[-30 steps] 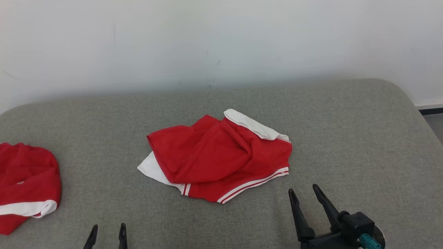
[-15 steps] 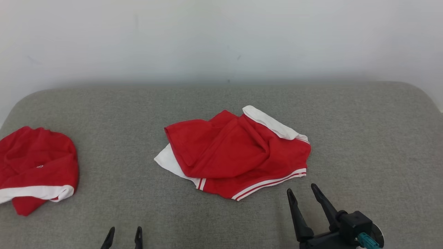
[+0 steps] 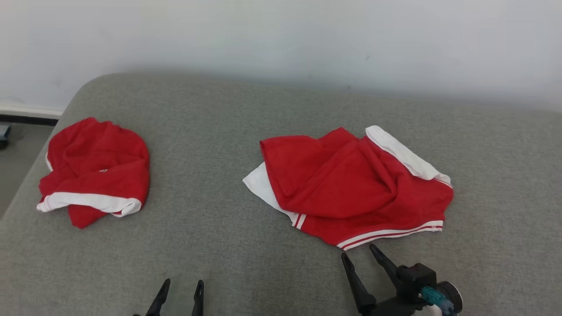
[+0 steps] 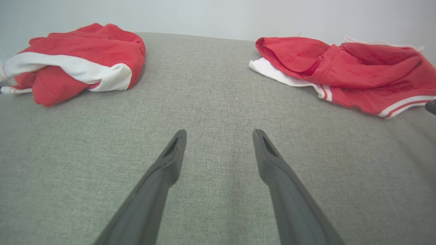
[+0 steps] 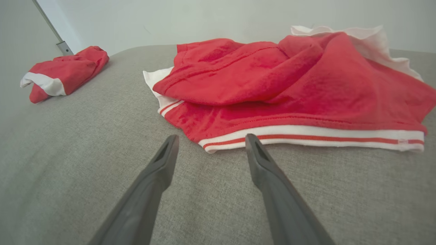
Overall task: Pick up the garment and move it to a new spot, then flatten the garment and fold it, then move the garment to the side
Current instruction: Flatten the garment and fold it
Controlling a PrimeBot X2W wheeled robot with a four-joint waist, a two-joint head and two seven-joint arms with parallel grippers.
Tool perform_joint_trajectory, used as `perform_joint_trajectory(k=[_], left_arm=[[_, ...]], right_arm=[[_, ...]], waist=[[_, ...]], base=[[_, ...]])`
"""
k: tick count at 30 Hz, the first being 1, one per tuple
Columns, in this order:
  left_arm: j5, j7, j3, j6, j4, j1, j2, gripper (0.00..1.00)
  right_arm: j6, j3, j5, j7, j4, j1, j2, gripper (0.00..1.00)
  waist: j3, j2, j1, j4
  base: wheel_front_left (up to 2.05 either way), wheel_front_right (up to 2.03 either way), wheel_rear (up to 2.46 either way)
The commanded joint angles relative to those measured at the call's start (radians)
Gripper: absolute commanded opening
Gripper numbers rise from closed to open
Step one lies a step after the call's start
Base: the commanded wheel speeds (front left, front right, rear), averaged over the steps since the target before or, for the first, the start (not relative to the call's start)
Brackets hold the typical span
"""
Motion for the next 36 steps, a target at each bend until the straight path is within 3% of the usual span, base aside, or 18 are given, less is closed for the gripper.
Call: perform_joint_trajectory(k=[1,8,19,20,21,22,24,36], left_arm=[[-0.013,-0.003,-0.002,0.001,0.004,-0.015,0.000,1.00],[-0.027,-0.003,-0.012,0.001,0.004,-0.018,-0.001,1.00],[-0.049,-0.003,-0.031,0.015,-0.006,-0.051,-0.001,1.00],[-0.050,-0.003,-0.031,0.016,-0.006,-0.053,-0.001,1.00],[-0.050,-0.003,-0.031,0.016,-0.006,-0.054,-0.001,1.00],[-0.051,-0.003,-0.032,0.016,-0.006,-0.055,-0.001,1.00],[-0.052,-0.003,-0.032,0.017,-0.005,-0.055,-0.001,1.00],[-0.042,-0.003,-0.012,0.011,0.017,-0.020,-0.001,1.00]], right_arm=[[-0.002,-0.001,-0.012,0.000,0.015,-0.014,-0.002,1.00],[-0.002,0.009,-0.026,0.000,0.117,-0.068,0.012,1.00],[-0.002,-0.021,-0.031,0.001,0.147,-0.106,0.020,0.98],[-0.002,-0.024,-0.031,0.001,0.139,-0.105,0.021,0.93],[-0.002,-0.027,-0.031,0.001,0.133,-0.101,0.021,0.75],[-0.002,-0.030,-0.031,0.000,0.126,-0.097,0.022,0.45],[-0.002,-0.031,-0.028,0.000,0.109,-0.087,0.023,0.00],[-0.002,-0.014,0.002,0.000,0.038,-0.004,-0.006,0.00]], waist=[[0.034,0.0000,-0.0001,0.052],[0.055,0.0000,-0.0001,0.082],[0.095,0.0000,-0.0001,0.085],[0.097,0.0000,-0.0001,0.084],[0.098,0.0000,-0.0001,0.084],[0.099,0.0000,-0.0001,0.083],[0.100,0.0000,-0.0001,0.081],[0.030,0.0000,-0.0001,0.007]], base=[[0.00,0.00,0.00],[0.00,0.00,0.00],[0.00,0.00,0.00],[0.00,0.00,0.00],[0.00,0.00,0.00],[0.00,0.00,0.00],[0.00,0.00,0.00],[0.00,0.00,0.00]])
